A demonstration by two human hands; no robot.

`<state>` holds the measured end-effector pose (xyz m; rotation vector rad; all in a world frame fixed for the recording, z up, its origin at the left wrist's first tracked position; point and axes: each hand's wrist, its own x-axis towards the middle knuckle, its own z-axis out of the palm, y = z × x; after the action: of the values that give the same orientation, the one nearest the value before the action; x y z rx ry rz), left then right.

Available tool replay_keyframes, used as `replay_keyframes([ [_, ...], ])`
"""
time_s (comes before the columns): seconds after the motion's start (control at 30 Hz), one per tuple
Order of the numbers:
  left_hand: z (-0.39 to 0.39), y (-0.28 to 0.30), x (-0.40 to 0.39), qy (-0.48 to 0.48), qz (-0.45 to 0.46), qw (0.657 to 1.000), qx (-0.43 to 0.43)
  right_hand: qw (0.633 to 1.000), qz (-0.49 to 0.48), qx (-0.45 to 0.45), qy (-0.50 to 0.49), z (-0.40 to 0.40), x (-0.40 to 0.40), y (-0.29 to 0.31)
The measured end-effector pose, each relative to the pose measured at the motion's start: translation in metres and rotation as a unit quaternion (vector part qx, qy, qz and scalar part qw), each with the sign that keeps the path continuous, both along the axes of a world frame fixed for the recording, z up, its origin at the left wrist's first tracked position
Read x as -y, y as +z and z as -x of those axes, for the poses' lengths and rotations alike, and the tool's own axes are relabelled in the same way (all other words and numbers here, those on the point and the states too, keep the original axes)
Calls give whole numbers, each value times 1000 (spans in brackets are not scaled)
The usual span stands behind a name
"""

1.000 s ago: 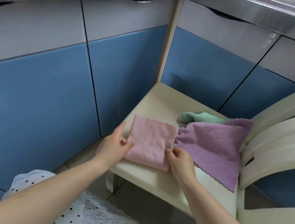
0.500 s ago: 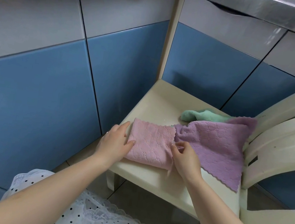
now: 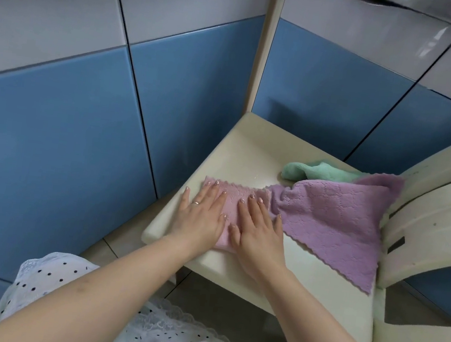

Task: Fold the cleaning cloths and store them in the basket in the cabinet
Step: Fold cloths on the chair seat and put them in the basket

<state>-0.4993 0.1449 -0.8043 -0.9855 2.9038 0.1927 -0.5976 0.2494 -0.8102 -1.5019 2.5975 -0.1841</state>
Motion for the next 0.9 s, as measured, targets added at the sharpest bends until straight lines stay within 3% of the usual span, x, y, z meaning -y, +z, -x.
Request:
replay_keyframes([
  [0.27, 0, 2, 3, 10, -34, 999, -7, 999, -46, 26, -2, 2, 5, 5],
  [0.37, -6, 10, 4, 33, -80, 995, -52, 998, 45, 33, -13, 5, 1, 13],
  [0.47, -20, 19, 9, 65, -95, 991, -61, 989, 105, 38, -98, 11, -16, 21],
  [0.6, -32, 20, 9, 65, -137, 987, -49, 977, 42, 152, -141, 15, -24, 24],
  [0.73, -31, 23, 9, 124, -217, 961, -120, 907, 127, 335, -221, 13, -18, 32],
  [0.83, -32, 31, 12, 167, -343, 897, -223, 830, 190, 437, -290, 12, -14, 38],
  [0.9, -37, 37, 12, 210, -438, 830, -274, 767, 213, 515, -317, 9, -14, 40],
])
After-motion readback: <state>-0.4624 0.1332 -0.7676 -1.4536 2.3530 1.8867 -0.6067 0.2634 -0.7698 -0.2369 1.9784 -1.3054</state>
